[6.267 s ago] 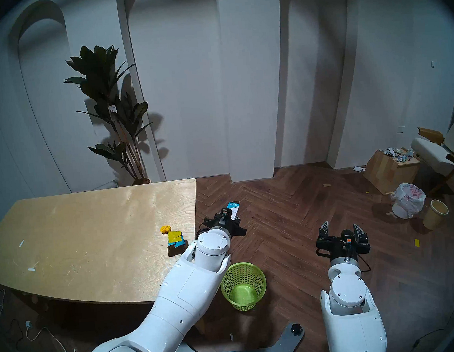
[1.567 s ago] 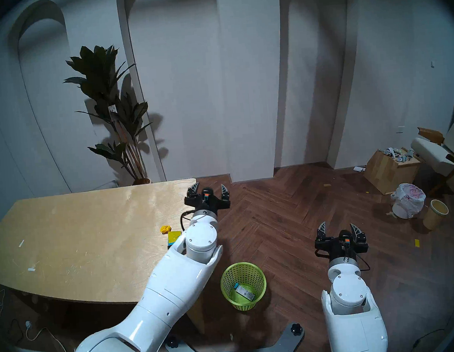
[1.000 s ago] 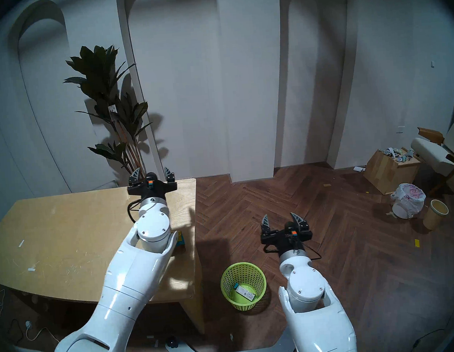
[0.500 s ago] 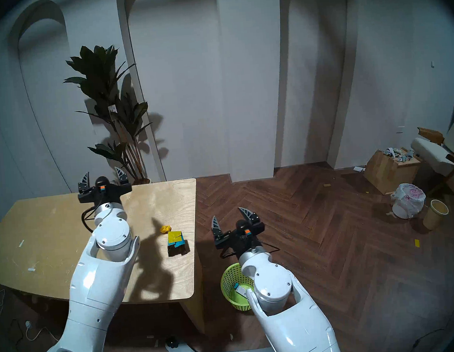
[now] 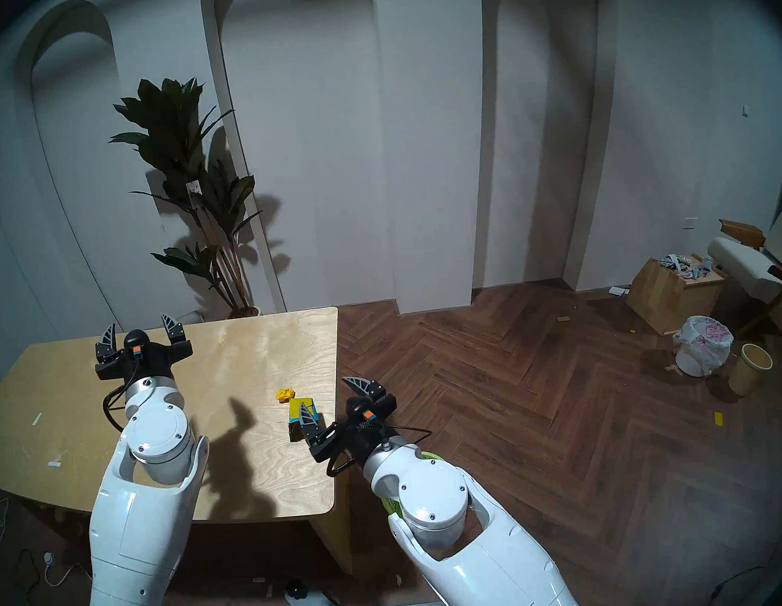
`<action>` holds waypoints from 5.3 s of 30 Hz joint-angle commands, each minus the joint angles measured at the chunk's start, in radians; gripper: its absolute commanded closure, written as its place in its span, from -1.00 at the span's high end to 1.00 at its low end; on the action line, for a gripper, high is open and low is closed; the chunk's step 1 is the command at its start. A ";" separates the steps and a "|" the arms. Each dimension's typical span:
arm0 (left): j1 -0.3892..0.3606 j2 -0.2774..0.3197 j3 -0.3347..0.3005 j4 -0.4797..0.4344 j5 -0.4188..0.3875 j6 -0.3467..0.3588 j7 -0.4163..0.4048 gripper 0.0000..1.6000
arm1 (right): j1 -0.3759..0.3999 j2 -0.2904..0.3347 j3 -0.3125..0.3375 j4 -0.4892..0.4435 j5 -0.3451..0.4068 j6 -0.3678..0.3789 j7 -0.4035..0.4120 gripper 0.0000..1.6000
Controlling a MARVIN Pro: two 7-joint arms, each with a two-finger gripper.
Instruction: Put the trash into the trash bin on the ground
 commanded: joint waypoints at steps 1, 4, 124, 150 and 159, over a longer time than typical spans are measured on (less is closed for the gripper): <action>0.115 0.022 -0.039 -0.116 -0.040 0.017 -0.040 1.00 | 0.050 0.002 -0.039 -0.012 0.069 0.049 -0.003 1.00; 0.157 0.030 -0.057 -0.162 -0.069 0.034 -0.065 1.00 | 0.071 -0.001 -0.056 0.004 0.101 0.078 -0.012 1.00; 0.400 0.086 -0.277 -0.388 -0.325 0.240 -0.328 1.00 | 0.598 -0.168 -0.172 1.095 0.388 -0.478 -0.417 -1.00; 0.400 0.085 -0.277 -0.389 -0.325 0.239 -0.328 1.00 | 0.527 -0.121 -0.162 1.029 0.375 -0.465 -0.441 -0.69; 0.400 0.085 -0.277 -0.389 -0.325 0.239 -0.329 1.00 | 0.519 -0.119 -0.159 1.026 0.375 -0.459 -0.449 0.21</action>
